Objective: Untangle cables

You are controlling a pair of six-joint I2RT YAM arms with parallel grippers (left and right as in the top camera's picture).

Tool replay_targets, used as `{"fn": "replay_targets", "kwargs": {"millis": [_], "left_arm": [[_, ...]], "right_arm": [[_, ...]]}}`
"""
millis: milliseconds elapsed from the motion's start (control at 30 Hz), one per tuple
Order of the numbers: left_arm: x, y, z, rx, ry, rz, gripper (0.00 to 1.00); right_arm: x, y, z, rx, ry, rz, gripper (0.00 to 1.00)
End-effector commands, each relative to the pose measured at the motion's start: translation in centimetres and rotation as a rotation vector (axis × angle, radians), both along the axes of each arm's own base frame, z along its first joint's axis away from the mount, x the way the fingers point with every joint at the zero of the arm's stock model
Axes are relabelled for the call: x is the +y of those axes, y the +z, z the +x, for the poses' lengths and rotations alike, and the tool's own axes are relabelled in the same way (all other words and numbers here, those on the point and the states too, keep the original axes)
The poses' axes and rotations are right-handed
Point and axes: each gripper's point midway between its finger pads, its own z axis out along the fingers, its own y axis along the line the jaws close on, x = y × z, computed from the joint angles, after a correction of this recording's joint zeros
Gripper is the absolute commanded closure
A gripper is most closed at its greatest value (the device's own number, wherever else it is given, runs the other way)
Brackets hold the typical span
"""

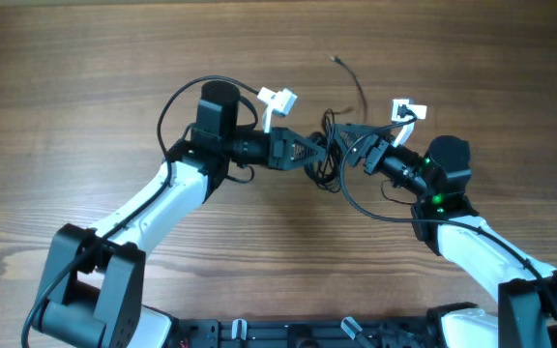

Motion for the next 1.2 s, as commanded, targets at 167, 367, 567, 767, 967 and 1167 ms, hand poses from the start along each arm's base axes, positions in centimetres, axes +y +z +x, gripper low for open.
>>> {"fn": "replay_targets", "kwargs": {"millis": [167, 367, 567, 767, 967, 1167], "left_arm": [[1.0, -1.7, 4.7, 0.178, 0.343, 0.115, 0.96], [3.4, -3.3, 8.6, 0.473, 0.714, 0.12, 0.96], [3.5, -3.5, 8.8, 0.758, 0.824, 0.039, 0.96], [1.5, -3.5, 7.4, 0.755, 0.771, 0.059, 0.96], [1.3, -3.5, 7.2, 0.765, 0.768, 0.057, 0.96], [0.4, -3.5, 6.5, 0.891, 0.779, 0.032, 0.96]], "right_arm": [[-0.8, -7.6, -2.9, 0.397, 0.004, -0.069, 0.0], [0.4, -7.3, -4.4, 0.427, 0.109, -0.03, 0.0], [0.0, -7.2, -3.8, 0.423, 0.065, -0.032, 0.34], [-0.5, -6.9, -2.6, 0.522, -0.043, 0.07, 0.38], [1.0, -7.5, -3.8, 0.552, 0.0, 0.049, 0.44], [0.1, -10.1, -3.4, 0.631, -0.177, -0.025, 0.53]]}}
